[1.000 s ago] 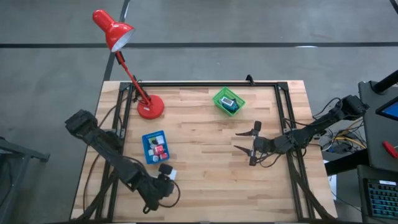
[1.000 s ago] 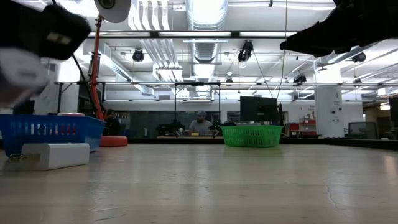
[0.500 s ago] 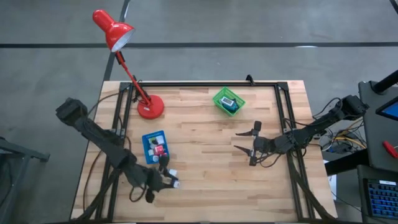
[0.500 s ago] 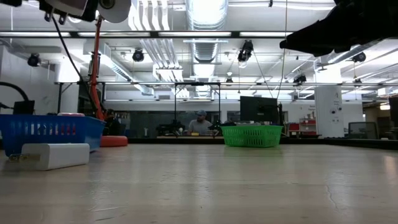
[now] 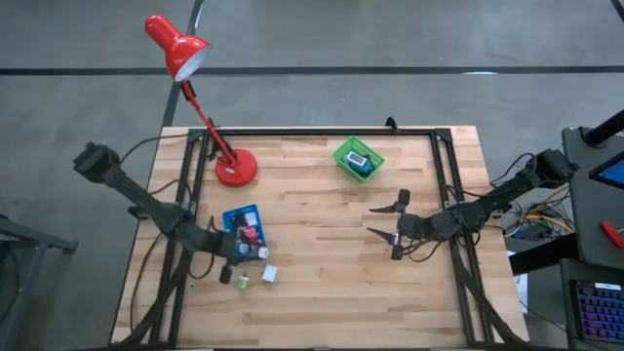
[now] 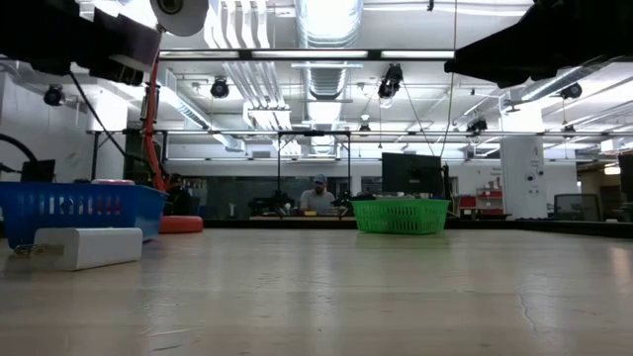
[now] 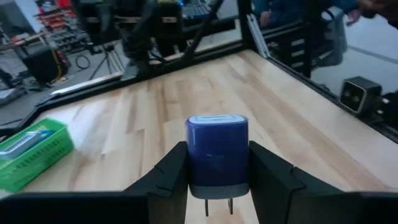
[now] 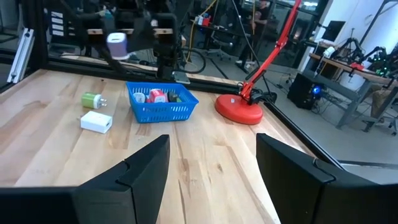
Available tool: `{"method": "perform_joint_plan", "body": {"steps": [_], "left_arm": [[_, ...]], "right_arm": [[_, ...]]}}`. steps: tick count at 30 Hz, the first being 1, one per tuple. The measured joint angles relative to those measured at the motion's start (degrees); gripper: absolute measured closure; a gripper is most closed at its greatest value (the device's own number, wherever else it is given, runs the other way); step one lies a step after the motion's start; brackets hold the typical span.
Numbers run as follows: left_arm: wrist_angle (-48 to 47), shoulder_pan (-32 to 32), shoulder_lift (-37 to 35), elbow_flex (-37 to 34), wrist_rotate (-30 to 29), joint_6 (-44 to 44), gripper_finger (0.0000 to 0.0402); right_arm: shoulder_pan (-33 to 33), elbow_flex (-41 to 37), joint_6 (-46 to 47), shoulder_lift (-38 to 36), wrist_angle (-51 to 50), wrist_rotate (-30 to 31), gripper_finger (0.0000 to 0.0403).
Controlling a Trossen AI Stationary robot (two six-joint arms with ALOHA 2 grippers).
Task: Pick & Place Office items
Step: Put the purple charger adapter into the blue basket
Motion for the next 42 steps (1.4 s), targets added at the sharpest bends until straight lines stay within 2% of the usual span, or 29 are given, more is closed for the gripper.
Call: {"method": "perform_joint_plan", "body": {"steps": [5,12,20,30,42], "left_arm": [[-1.16,1.36,-5.25,-2.74,-0.08,0.19,0.0277],[-9.3,1.66,-11.82,-3.2,-0.22,-1.87,0.0277],[-24.01,1.66,-16.81,-1.1,-8.21,-10.73,0.0277],[-42.77,1.7,-17.52,4.0,-14.3,-25.48,0.0277],[-59.72,1.96,-13.77,10.18,-14.05,-39.25,0.0277]], "right_arm": [[0.0,0.0,0.02,0.0,0.2,0.0,0.0172],[-0.01,0.0,0.02,0.0,0.22,0.0,0.0172],[0.0,0.0,0.33,0.0,0.22,0.0,0.0172],[0.0,0.0,0.46,0.02,0.22,0.02,0.0172],[-0.02,0.0,0.46,0.02,0.2,0.02,0.0172]]}}
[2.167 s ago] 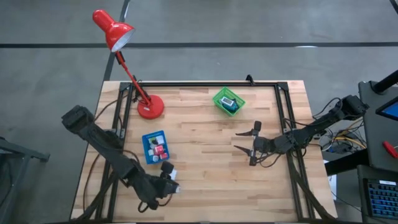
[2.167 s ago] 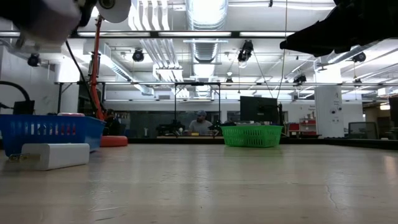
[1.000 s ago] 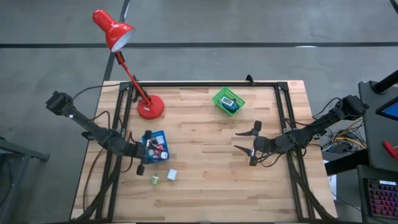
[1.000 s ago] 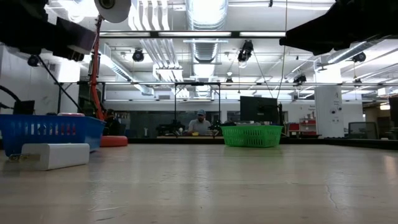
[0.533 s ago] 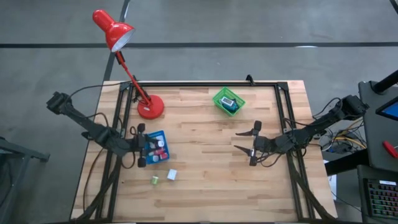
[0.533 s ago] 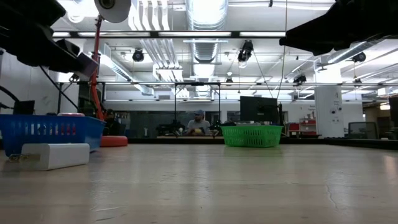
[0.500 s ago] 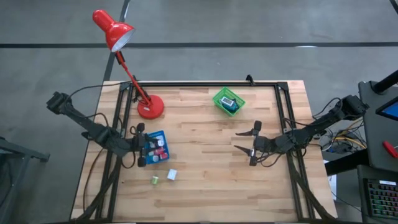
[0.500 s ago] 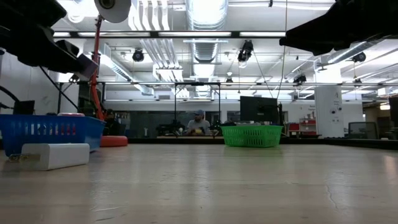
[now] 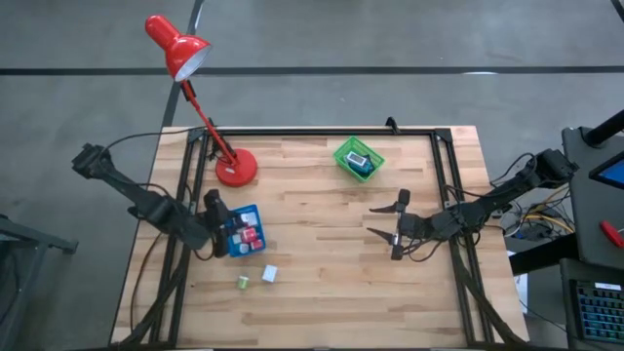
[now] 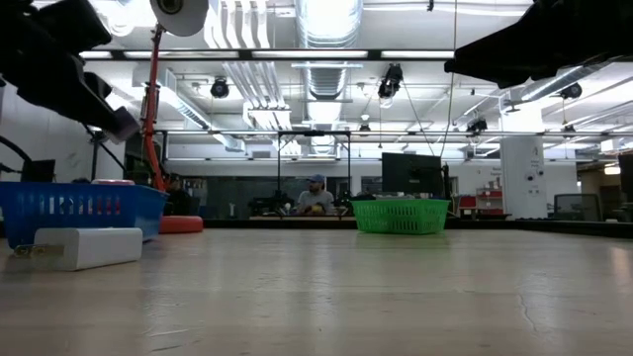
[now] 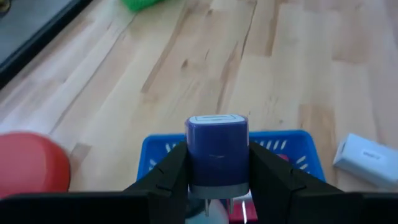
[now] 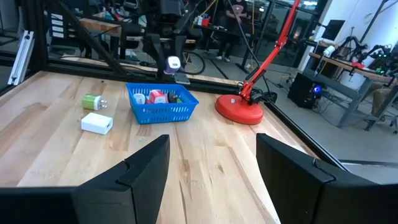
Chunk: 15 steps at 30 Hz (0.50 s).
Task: Pick & Place Office items
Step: Put the purple charger adapter into the blue basket
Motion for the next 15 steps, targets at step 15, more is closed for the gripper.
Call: {"method": "perform_joint_plan", "body": {"steps": [15], "left_arm": [[-3.77,3.95,8.72,0.56,7.3,-4.99,0.0277]], "right_arm": [[0.02,0.0,0.63,0.0,0.0,0.0,0.0172]]}}
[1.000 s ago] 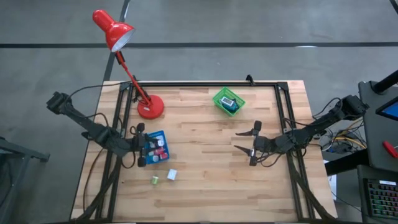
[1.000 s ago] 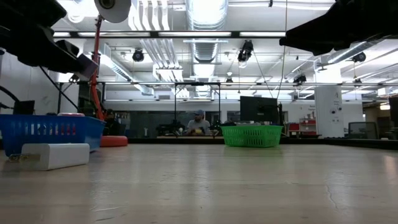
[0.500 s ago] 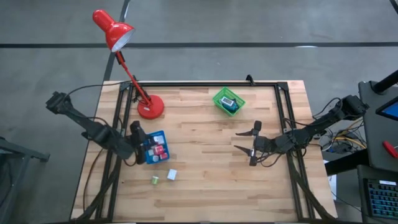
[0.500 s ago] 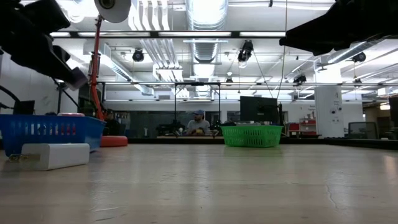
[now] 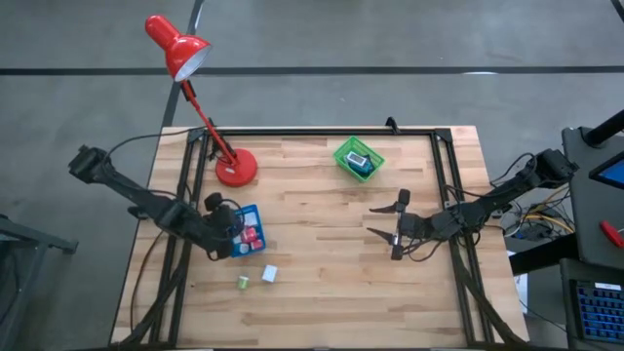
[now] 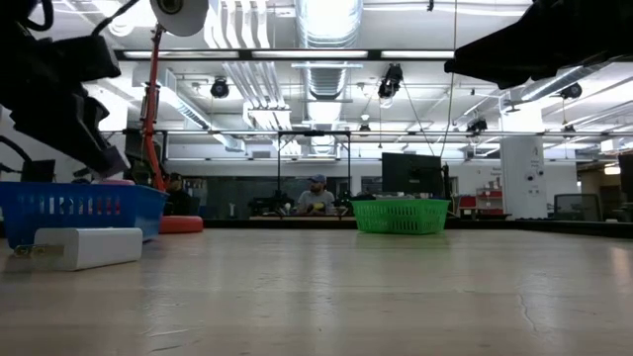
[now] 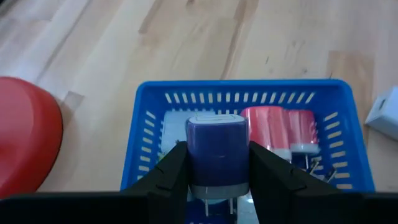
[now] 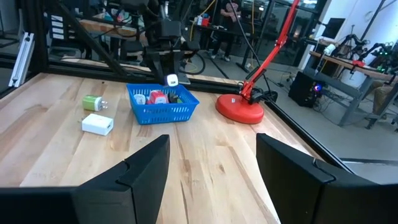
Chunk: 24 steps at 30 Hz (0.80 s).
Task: Pick & Place Office items
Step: Put the purple charger adapter into the blue basket
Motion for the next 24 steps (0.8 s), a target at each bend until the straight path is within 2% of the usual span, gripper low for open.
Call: {"method": "perform_joint_plan", "body": {"steps": [10,24], "left_arm": [[-3.31,2.93,3.74,0.51,5.13,-1.53,0.0277],[-3.22,3.57,4.9,0.66,7.91,-1.53,0.0277]], "right_arm": [[-0.01,-0.01,0.0,0.0,0.0,0.01,0.0172],[0.0,-0.01,0.15,0.0,-0.01,0.0,0.0172]]}}
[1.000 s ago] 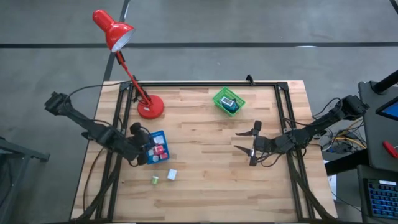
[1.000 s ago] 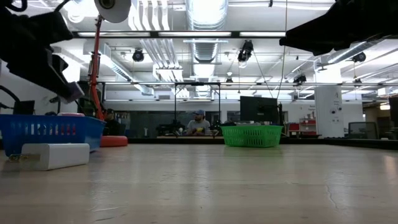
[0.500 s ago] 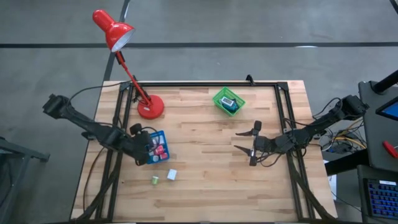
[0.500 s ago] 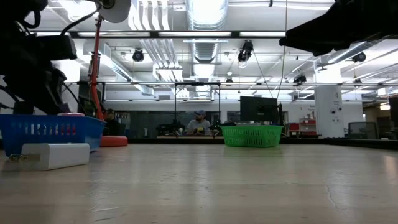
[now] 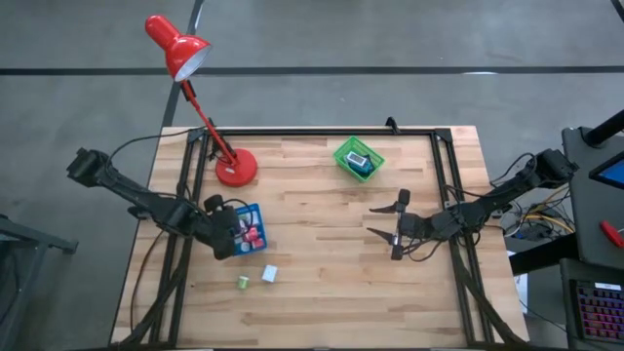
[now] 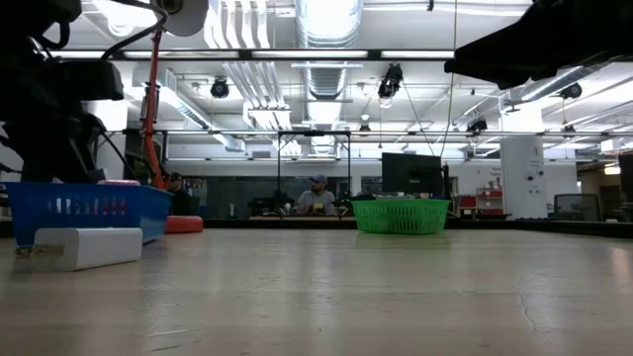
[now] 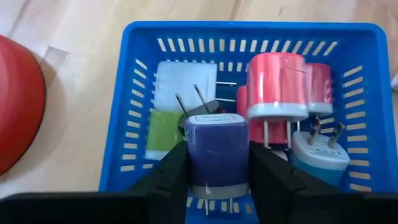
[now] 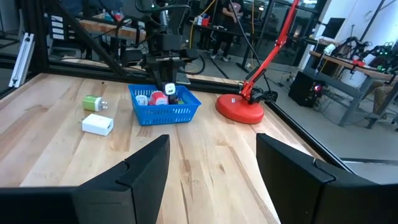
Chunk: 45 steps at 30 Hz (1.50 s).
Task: Pick & Place Office items
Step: Put the purple charger adapter into the blue basket, then put the green charger adapter into the blue basket
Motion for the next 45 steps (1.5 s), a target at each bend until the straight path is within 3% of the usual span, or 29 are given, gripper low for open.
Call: {"method": "perform_joint_plan", "body": {"steps": [9,14,17,27,35,41,45], "left_arm": [[0.0,0.0,-0.07,-0.02,0.74,-0.02,0.0275],[-0.07,0.0,-0.02,0.13,1.06,-0.18,0.0197],[0.27,0.0,-0.04,1.21,0.96,0.27,0.0172],[0.67,-0.02,-0.07,6.08,0.2,5.88,0.0173],[3.7,-0.02,0.44,7.64,10.69,10.36,0.0173],[4.13,-0.07,1.28,8.07,20.81,5.0,0.0173],[4.12,-0.8,1.33,8.25,24.57,-0.63,0.0172]], "right_arm": [[-0.01,0.0,0.06,0.0,-0.26,0.0,0.0172],[0.0,-0.01,0.06,0.0,-0.43,0.02,0.0172],[-0.01,-0.01,0.06,0.0,-0.43,0.02,0.0172],[-0.01,-0.01,0.28,0.0,-0.45,0.0,0.0172],[-0.01,-0.01,0.27,0.0,-0.64,0.0,0.0172],[0.0,-0.01,0.28,0.0,-0.82,0.0,0.0172],[0.0,-0.01,0.3,0.0,-0.84,-0.02,0.0172]]}}
